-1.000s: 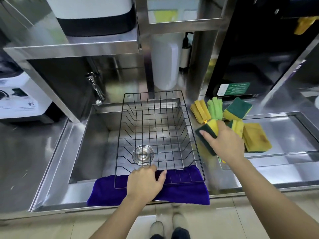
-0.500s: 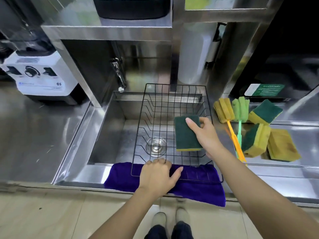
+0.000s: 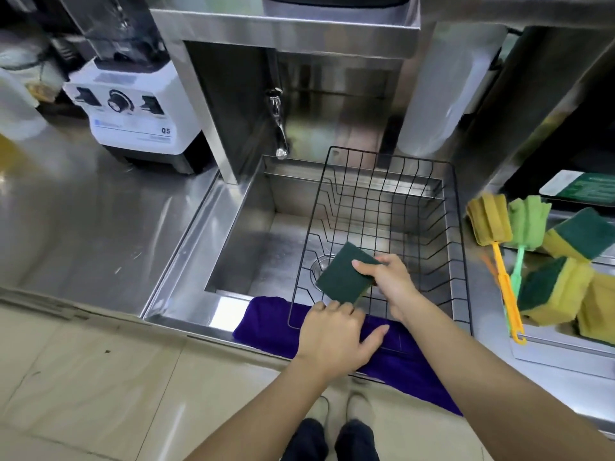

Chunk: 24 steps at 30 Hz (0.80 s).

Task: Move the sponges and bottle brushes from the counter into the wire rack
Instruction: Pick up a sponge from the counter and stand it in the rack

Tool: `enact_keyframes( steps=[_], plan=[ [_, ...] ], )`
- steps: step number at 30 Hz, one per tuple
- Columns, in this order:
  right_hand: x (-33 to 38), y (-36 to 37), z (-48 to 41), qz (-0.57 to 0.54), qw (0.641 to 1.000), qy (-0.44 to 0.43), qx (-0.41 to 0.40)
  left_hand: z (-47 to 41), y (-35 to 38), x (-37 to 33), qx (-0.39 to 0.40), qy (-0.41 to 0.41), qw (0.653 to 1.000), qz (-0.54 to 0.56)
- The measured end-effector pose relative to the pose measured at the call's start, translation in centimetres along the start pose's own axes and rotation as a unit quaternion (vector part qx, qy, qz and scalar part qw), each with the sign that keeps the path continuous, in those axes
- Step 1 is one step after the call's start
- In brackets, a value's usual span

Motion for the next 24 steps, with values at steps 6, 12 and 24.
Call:
enact_keyframes(
  steps=[6, 12, 24],
  plan=[
    [-0.5, -0.7, -0.7, -0.045, 0.998, 0.029, -0.014, 0.1, 0.2, 0.1, -0.005, 0.001, 1.000, 0.002],
    [-0.8, -1.6, -0.3, -0.057, 0.997, 0.041, 0.045, -0.1, 0.1, -0.2, -0.021, -0.001, 1.000, -0.011],
    [0.3, -1.5, -0.5, 0.242, 0.941, -0.111, 0.211, 0.0, 0.2, -0.3, -0.025, 0.021, 0.999, -0.006]
  ],
)
Point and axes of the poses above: each hand's wrist, its own z-axis away from the middle knuckle, its own y-axis out of the palm, x = y × z, the point moved 3 cm from there along -z, towards the middle knuckle, and after that the axes turned 13 degrees about -x, right-handed, at the moved point
